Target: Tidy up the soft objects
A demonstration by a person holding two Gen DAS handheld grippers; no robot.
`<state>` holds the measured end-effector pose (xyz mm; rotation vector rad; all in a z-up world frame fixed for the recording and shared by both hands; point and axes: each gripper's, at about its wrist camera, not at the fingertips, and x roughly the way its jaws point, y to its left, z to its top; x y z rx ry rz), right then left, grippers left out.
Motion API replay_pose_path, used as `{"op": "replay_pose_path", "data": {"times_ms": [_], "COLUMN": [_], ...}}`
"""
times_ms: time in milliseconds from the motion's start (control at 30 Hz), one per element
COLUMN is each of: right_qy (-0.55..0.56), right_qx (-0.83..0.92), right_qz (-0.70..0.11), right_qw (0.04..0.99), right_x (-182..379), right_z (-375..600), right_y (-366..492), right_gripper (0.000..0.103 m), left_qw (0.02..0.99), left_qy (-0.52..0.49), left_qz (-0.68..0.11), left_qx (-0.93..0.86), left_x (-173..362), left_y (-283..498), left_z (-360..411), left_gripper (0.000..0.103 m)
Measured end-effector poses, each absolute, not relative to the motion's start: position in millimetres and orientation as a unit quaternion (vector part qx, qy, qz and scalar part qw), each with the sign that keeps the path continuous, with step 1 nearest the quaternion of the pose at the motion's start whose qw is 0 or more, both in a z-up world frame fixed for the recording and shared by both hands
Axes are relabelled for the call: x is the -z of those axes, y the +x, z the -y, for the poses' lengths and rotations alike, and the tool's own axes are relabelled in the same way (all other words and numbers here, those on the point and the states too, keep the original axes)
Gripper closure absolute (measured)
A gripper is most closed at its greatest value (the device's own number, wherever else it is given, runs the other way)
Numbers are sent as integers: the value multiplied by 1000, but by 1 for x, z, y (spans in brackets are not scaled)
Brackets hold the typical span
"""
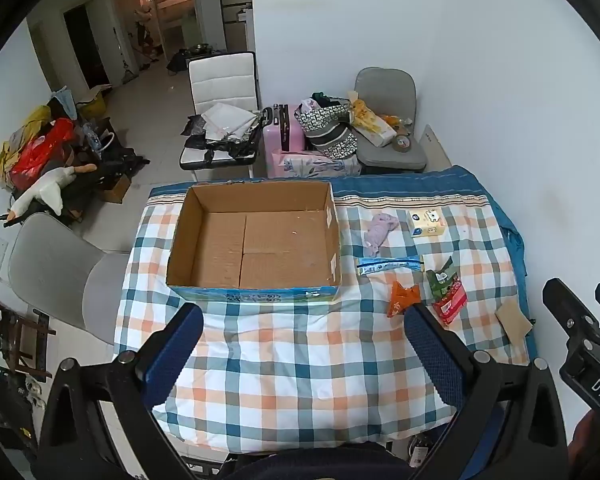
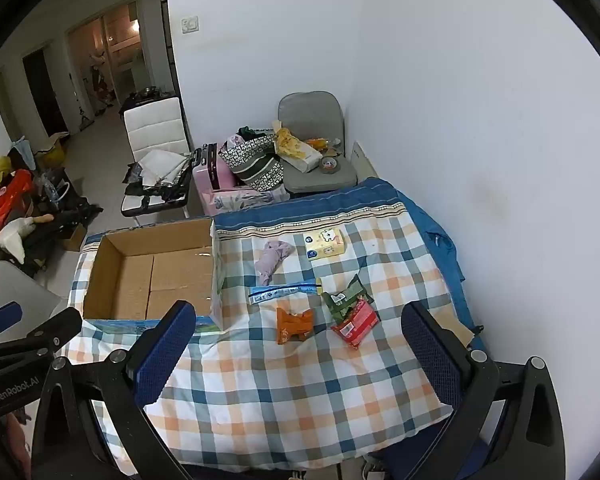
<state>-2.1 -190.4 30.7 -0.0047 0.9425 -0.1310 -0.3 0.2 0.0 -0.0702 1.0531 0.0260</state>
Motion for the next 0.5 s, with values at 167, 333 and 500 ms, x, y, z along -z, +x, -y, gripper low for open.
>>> {"op": "replay_pose_path", "data": {"times_ms": [167,333,500], "right_qy": [2,1,1], "right_qx": [61,62,62], "right_qz": [-458,-460,-457], "right_qw": [887,886,887], "right_x": [-30,-29,-30], "right_z": [191,190,190], "right_y": [-2,-1,-2], "right_gripper": [0,0,0], "left_qw": [864,865,865], "left_qy": [-29,-23,-22], "left_qz": [-502,-501,-500], "left_qx": [-17,-20,-21], "left_x": [-1,-2,-3], "left_y": [-1,-2,-1], "left_z": [0,-3,-12], "left_gripper": [0,0,0]}}
